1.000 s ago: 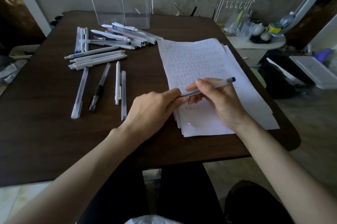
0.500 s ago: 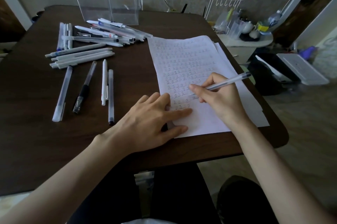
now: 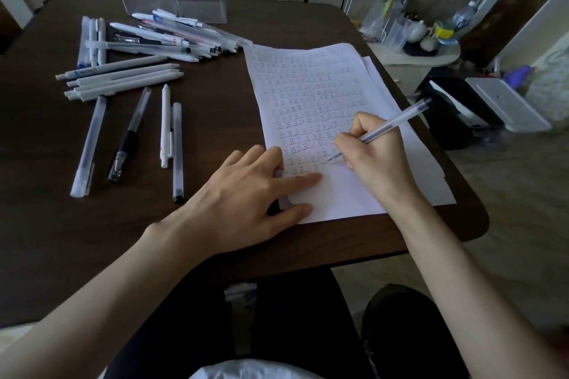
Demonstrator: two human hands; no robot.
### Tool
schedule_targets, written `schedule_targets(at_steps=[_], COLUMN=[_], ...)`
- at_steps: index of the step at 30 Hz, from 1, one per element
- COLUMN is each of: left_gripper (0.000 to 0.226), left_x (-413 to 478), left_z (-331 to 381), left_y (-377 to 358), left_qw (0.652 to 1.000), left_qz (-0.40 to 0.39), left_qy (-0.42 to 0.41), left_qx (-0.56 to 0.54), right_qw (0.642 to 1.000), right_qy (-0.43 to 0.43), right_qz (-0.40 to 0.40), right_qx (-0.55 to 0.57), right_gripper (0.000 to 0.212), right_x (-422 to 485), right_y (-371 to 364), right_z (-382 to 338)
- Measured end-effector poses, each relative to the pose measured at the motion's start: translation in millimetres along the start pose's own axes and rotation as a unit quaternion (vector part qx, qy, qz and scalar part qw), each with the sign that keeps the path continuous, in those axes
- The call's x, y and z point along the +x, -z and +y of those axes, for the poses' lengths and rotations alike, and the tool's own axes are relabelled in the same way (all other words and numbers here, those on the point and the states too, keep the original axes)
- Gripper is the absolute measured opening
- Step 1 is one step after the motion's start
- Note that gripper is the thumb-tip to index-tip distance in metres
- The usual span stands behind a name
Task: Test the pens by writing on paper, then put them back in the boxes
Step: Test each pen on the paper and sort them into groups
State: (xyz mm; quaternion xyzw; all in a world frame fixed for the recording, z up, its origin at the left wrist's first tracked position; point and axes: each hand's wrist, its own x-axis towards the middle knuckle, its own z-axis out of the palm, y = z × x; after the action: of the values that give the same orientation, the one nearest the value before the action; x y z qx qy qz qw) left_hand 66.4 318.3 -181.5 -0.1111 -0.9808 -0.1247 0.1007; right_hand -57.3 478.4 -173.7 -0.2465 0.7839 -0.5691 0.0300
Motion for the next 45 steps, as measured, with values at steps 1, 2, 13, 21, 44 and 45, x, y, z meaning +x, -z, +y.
schedule_targets(at_steps=[1,2,13,21,44,45], left_gripper=[0.054,0.054,0.055,0.055,0.023,0.023], left_x=[0,0,0,0,3,2], left_z=[0,0,1,1,-4,-5], left_y=[0,0,0,1,11,12], left_qw=[1.0,1.0,1.0,1.0,0.943,0.94], left_qz=[-0.001,-0.002,-0.002,-0.006,0.106,0.112], left_qy=[0.001,0.001,0.001,-0.003,0.149,0.157], left_qx=[-0.001,-0.001,-0.004,-0.002,-0.28,-0.281], right_qw=[1.0,1.0,1.0,1.0,0.978,0.979], right_qy=[0.001,0.002,-0.009,-0.004,0.036,0.037], right_qz=[0.0,-0.003,-0.004,-0.018,-0.064,-0.067], right_qx=[0.0,-0.003,-0.004,-0.003,0.194,0.187], right_gripper=[0.03,0.029,0.024,0.026,0.043,0.043], right_x=[0,0,-2,-1,-4,-5], right_y=[0,0,0,1,-24,-27], right_z=[0,-1,-2,0,-28,-30])
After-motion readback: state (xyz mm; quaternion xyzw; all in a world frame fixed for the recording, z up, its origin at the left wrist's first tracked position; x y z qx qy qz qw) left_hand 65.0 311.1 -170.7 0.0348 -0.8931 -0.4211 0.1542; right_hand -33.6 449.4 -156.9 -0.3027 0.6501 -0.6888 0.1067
